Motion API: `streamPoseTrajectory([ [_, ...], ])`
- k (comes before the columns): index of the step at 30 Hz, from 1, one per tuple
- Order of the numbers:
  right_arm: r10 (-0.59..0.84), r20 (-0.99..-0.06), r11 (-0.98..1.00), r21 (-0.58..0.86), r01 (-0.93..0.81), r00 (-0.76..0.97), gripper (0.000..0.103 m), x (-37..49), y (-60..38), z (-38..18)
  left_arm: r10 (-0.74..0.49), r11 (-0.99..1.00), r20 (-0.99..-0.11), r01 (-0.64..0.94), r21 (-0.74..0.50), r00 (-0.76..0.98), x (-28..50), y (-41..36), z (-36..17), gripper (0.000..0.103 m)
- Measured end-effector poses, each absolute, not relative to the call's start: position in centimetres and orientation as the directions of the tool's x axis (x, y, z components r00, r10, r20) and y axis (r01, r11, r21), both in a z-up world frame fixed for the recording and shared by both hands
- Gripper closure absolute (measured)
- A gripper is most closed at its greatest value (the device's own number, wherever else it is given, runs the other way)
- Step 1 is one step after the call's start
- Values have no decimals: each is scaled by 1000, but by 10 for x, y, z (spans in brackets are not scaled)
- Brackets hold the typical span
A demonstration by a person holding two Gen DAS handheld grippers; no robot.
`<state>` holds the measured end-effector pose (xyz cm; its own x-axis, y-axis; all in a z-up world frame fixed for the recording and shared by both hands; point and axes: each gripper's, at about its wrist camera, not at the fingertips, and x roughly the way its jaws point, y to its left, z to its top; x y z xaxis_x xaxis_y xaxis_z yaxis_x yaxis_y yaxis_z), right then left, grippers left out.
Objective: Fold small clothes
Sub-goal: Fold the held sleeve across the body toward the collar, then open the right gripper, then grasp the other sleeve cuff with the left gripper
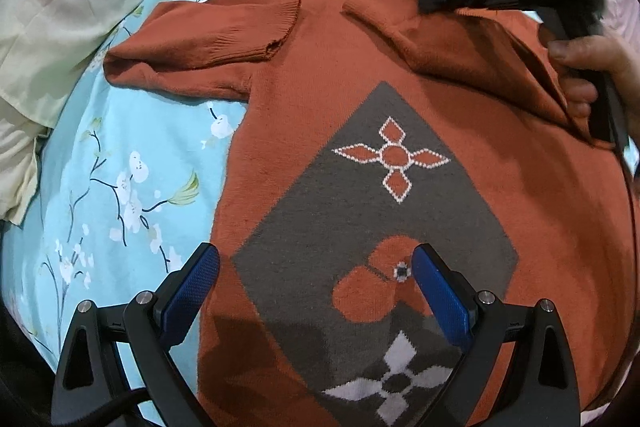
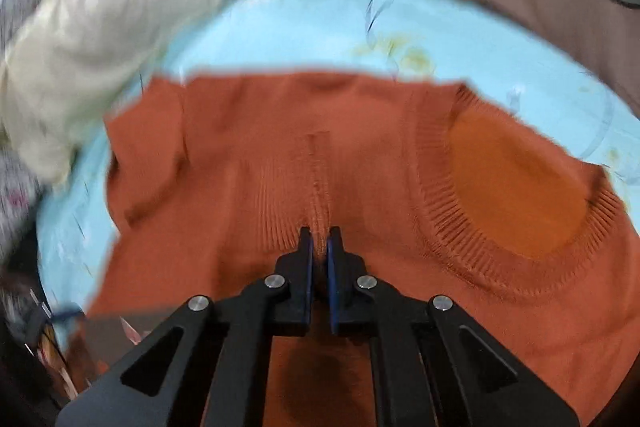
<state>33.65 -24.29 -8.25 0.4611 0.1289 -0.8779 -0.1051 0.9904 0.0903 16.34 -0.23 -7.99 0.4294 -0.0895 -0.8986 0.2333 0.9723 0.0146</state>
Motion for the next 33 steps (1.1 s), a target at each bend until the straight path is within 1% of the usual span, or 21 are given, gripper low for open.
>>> streamPoseTrajectory([
  [2,86,-853,996,82,-30,515,96,325,-235,-69,-120,973,-900,231,-21,420,166,-3,-78,6],
  [4,103,-824,994,99,-37,557,96,312,-215,-59,-142,971,-895,233,-44,423,167,-3,-74,6],
  [6,190,-811,981,177,-78,553,96,295,-194,-60,-157,971,-888,229,-61,432,167,-1,-69,6],
  [8,329,-821,944,307,-126,467,94,282,-182,-73,-176,971,-882,225,-82,436,164,5,-67,6],
  [10,407,-815,911,393,-123,413,90,266,-181,-84,-183,972,-882,216,-95,434,164,12,-68,6],
  [11,442,-816,895,430,-118,373,84,258,-183,-92,-196,970,-882,214,-111,429,163,15,-69,6],
  [12,468,-818,881,461,-104,335,71,248,-186,-98,-213,969,-881,210,-134,422,163,18,-69,6],
  [13,475,-821,877,472,-91,317,65,238,-191,-100,-228,966,-882,206,-154,413,164,19,-71,6],
  [14,471,-821,879,469,-89,321,60,226,-197,-98,-250,962,-881,203,-181,401,166,19,-72,6],
  [18,411,-807,897,440,-31,424,60,192,-233,-75,-356,932,-857,208,-297,372,180,8,-77,5],
  [21,320,-804,919,392,42,502,60,173,-260,-56,-335,941,-864,181,-287,376,200,-2,-89,4],
  [25,239,-824,939,331,95,514,60,156,-286,-52,-322,946,-853,176,-273,410,221,-12,-92,5],
  [27,147,-846,962,244,126,513,60,151,-291,-51,-316,947,-848,196,-254,427,230,-17,-92,16],
  [29,72,-850,970,181,160,522,60,145,-304,-48,-263,958,-856,227,-176,445,237,-27,-93,51],
  [30,41,-847,971,159,179,530,60,142,-312,-46,-234,959,-857,254,-125,459,240,-32,-92,60],
  [31,-7,-842,970,125,208,539,60,137,-325,-41,-224,955,-854,280,-97,469,242,-36,-90,78],
  [32,-45,-840,968,96,231,540,60,135,-335,-38,-212,952,-851,300,-68,480,244,-38,-87,92],
  [33,-90,-840,964,61,257,536,60,133,-347,-35,-197,947,-848,318,-36,492,249,-40,-82,93],
])
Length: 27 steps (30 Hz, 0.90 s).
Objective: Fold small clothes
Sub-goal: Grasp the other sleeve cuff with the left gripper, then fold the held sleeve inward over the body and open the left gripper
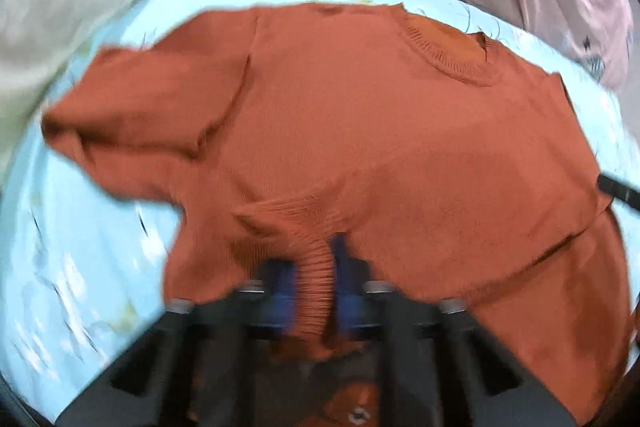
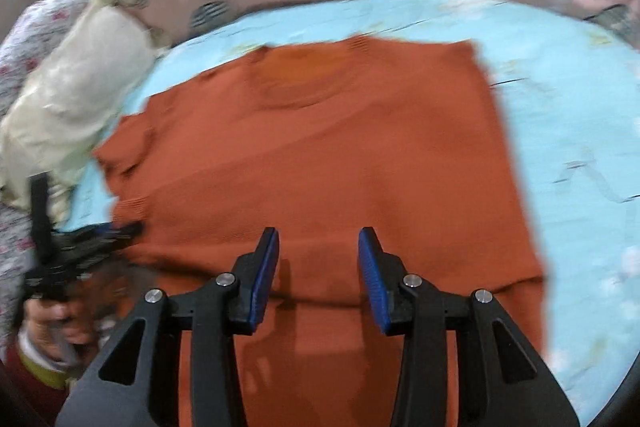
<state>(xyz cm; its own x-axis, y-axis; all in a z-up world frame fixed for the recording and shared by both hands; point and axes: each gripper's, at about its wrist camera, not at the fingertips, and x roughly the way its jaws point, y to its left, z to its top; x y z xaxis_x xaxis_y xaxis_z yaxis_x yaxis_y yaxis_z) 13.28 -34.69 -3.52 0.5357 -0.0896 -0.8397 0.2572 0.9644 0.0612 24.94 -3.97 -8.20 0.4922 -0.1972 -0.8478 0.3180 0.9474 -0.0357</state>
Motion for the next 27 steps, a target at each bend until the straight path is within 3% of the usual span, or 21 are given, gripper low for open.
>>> streamPoseTrajectory([
  [7,-267,-816,905,-30,425,512,60,130,-432,-21,-62,938,-723,288,194,688,294,-38,-46,97],
  [11,-235,-825,898,18,440,513,58,150,-456,-30,-68,942,-752,290,168,655,302,-34,-61,96],
  [13,-233,-823,904,14,427,519,54,163,-459,-31,-72,945,-763,288,154,643,302,-34,-66,96],
  [17,-228,-860,928,-51,369,457,32,201,-450,-47,-80,944,-768,296,147,636,286,-28,-72,97],
  [18,-218,-869,932,-50,359,444,50,206,-450,-52,-87,942,-764,301,144,639,285,-30,-69,97],
  [19,-208,-872,936,-46,350,443,77,208,-451,-53,-98,942,-755,306,141,649,283,-33,-63,97],
  [20,-218,-869,930,-46,365,445,91,205,-456,-50,-123,941,-734,314,128,668,281,-36,-53,97],
  [24,-229,-813,898,36,439,536,92,176,-483,-24,-206,932,-641,348,103,740,279,-50,-22,97],
  [27,-233,-820,870,64,488,523,90,173,-501,-33,-171,923,-674,356,146,719,295,-69,-42,96],
])
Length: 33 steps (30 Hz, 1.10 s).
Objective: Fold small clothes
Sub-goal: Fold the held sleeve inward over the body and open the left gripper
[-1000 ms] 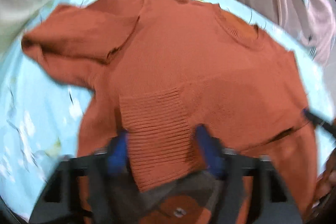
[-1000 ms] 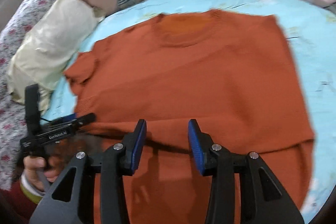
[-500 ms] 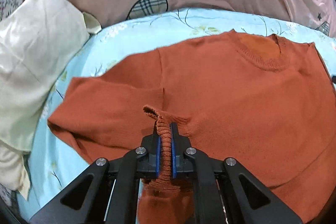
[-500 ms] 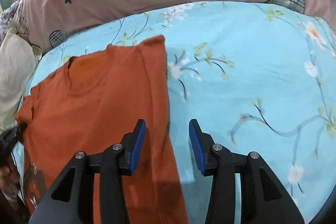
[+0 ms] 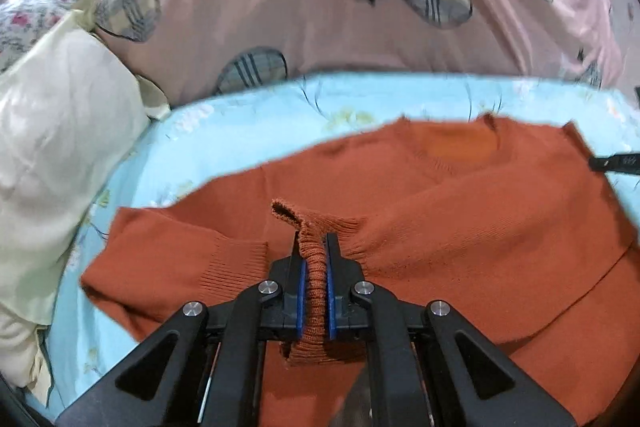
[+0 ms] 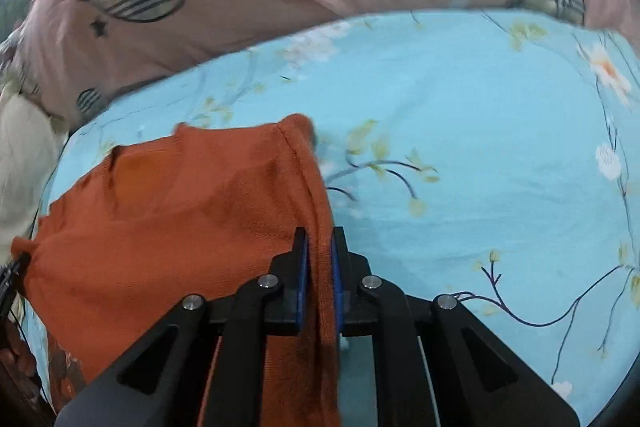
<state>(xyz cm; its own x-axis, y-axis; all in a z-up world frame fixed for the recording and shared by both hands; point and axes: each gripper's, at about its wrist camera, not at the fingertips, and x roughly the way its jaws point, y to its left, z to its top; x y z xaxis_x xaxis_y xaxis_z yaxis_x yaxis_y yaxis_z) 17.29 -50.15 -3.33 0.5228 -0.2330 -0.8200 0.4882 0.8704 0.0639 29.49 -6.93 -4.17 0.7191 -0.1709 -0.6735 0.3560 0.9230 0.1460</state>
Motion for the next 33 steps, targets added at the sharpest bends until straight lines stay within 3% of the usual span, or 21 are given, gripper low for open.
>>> streamPoseTrajectory([
  [1,-238,-829,859,63,507,506,89,173,-506,-38,-156,921,-696,359,155,701,300,-73,-54,96],
  [3,-239,-826,848,79,525,511,77,169,-511,-38,-135,918,-750,368,152,647,309,-73,-76,94],
  [7,-306,-798,853,12,521,520,59,169,-497,-20,-146,927,-776,359,110,614,313,-63,-89,78],
  [9,-286,-795,874,13,486,536,30,179,-491,-18,-156,935,-781,345,80,605,317,-59,-90,74],
  [10,-280,-806,880,1,474,522,28,187,-489,-22,-164,937,-783,343,67,600,320,-59,-90,74],
  [11,-286,-818,882,-20,472,500,31,194,-488,-28,-169,937,-784,344,60,597,321,-60,-90,78],
  [12,-288,-836,887,-48,459,467,80,201,-487,-36,-165,937,-781,342,65,602,323,-62,-89,84],
  [13,-286,-845,888,-57,456,452,88,203,-486,-40,-155,938,-776,337,78,612,323,-64,-87,95],
  [18,-298,-812,853,9,522,501,87,188,-505,-31,-87,942,-764,302,146,639,338,-69,-85,95],
  [20,-297,-816,844,19,536,496,76,179,-505,-29,-63,942,-770,293,164,634,338,-68,-91,95],
  [22,-293,-809,849,25,528,509,75,167,-493,-20,-73,945,-770,290,150,634,332,-62,-89,93],
  [25,-207,-799,908,57,414,565,69,151,-451,-9,-109,951,-772,292,103,626,323,-54,-82,91],
  [27,-141,-825,944,55,325,547,59,149,-422,-18,-116,948,-772,300,101,625,316,-53,-82,91],
  [30,-264,-869,927,-108,360,419,55,145,-421,-48,-26,938,-769,282,202,638,313,-55,-92,91],
  [33,-239,-857,907,-29,421,456,55,129,-434,-42,-55,953,-777,264,145,627,306,-36,-83,91],
])
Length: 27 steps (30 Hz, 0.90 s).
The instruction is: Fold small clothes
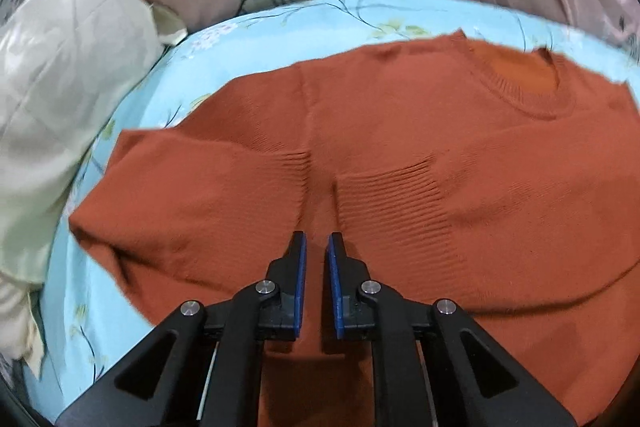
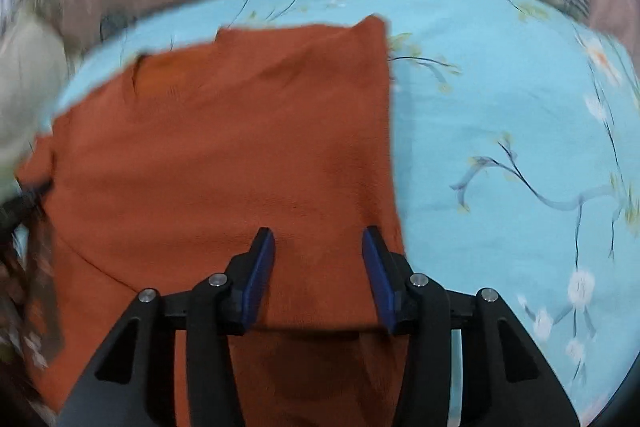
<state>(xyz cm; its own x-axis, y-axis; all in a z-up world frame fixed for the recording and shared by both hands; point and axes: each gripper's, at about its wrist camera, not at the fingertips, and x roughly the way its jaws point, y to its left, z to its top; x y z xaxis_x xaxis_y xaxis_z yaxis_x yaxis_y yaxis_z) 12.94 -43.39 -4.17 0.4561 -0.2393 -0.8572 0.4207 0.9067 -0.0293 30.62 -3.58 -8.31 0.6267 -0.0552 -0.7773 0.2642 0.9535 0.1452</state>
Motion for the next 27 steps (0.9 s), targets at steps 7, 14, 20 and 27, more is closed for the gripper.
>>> streamPoseTrajectory([
  [7,-147,-819,945,49,323,554,45,103,-386,-12,-35,966,-739,213,149,673,280,14,-57,45],
  [14,-2,-838,952,166,257,546,41,90,-331,-38,-49,950,-734,258,175,678,304,12,-46,20],
  [20,55,-857,957,191,217,512,41,98,-308,-55,35,928,-785,272,255,618,333,-8,-87,46],
  [27,39,-846,962,175,210,531,41,97,-310,-47,-67,947,-765,282,152,640,326,-4,-62,97],
])
